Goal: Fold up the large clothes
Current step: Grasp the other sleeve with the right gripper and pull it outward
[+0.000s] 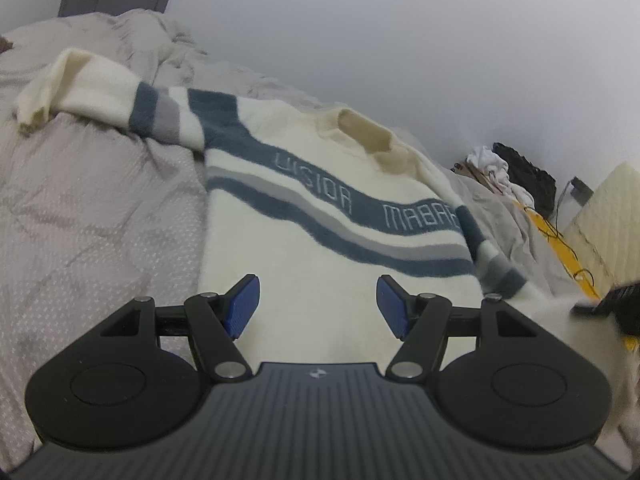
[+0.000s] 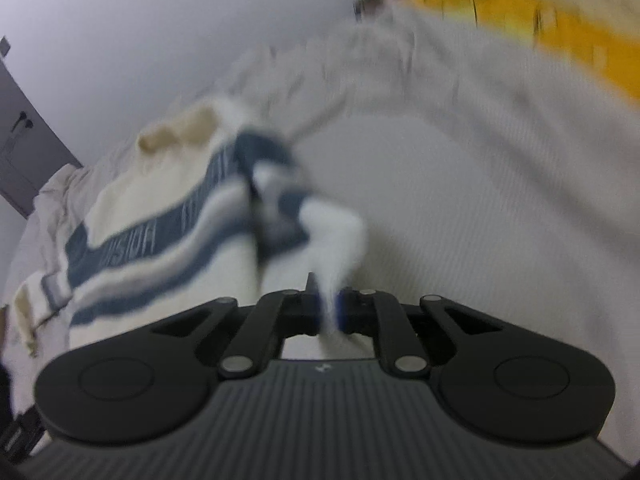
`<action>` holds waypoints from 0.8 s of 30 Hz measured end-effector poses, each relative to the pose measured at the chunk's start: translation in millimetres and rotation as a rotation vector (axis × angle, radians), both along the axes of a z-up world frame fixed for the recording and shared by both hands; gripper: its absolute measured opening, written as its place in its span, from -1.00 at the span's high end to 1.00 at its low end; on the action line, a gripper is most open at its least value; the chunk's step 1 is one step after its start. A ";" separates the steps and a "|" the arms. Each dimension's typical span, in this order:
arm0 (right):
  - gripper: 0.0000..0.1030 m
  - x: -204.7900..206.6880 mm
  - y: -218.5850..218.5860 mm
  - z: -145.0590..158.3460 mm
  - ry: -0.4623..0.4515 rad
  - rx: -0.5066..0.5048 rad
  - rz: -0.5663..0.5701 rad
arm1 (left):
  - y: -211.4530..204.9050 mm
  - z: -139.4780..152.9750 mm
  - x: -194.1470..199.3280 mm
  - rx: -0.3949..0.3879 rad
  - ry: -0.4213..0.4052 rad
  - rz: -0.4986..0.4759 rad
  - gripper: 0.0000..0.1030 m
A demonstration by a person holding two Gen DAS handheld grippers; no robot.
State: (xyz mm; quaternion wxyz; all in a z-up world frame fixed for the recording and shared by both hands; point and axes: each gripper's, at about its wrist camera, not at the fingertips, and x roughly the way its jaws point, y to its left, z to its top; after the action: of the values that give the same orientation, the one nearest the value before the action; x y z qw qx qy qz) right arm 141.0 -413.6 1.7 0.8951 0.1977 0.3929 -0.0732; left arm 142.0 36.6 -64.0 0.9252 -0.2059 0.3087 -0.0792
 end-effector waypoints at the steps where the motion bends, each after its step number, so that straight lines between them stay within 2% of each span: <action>1: 0.80 9.7 -6.5 14.4 -0.019 -0.044 0.003 | 0.3 -0.5 0.8 -0.002 0.002 0.004 -0.35; 3: 0.80 38.2 -23.1 36.0 -0.044 -0.094 0.034 | -0.1 -2.3 3.1 -0.002 0.002 0.006 -0.35; 7: 0.81 99.7 -56.8 69.9 -0.068 -0.250 -0.008 | -0.7 -8.3 9.8 -0.001 0.018 0.009 -0.35; 12: 0.81 160.8 -94.3 86.3 -0.114 -0.354 -0.092 | 0.5 -14.6 20.8 -0.003 0.027 0.019 -0.35; 19: 0.81 227.2 -167.1 74.9 -0.149 -0.465 -0.236 | -5.5 -26.9 43.1 0.007 0.044 -0.005 -0.35; 24: 0.81 266.6 -198.5 25.3 -0.078 -0.569 -0.245 | -6.1 -36.7 59.5 0.014 0.065 -0.004 -0.35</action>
State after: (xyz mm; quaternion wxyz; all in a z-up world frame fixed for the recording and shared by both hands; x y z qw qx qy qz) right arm 407.6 -612.0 26.9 0.9133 -0.0124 0.2953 -0.2801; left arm 201.5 30.5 -100.7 0.9159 -0.2013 0.3397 -0.0723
